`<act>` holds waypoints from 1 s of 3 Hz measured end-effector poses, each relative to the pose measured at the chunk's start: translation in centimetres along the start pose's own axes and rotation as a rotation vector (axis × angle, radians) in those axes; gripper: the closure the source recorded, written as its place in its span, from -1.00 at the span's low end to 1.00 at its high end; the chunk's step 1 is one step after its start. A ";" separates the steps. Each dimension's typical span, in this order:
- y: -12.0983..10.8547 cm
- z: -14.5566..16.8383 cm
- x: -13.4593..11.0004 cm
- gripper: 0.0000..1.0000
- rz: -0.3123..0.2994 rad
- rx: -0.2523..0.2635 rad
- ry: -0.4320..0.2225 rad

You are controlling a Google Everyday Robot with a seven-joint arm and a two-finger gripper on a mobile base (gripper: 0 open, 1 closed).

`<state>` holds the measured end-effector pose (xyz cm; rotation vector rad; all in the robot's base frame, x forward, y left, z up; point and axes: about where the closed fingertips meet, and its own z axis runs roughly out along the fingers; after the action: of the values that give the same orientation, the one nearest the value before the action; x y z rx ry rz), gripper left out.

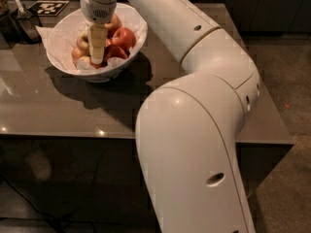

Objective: Pick apple from white bowl

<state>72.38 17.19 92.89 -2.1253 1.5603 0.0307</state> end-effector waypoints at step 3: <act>0.8 0.8 0.3 -0.15 -0.004 -0.011 -0.003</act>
Offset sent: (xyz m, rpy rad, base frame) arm -0.0030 -0.0016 -0.0078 -0.0005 0.0061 0.0060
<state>72.01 17.04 91.85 -2.1353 1.5580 0.0409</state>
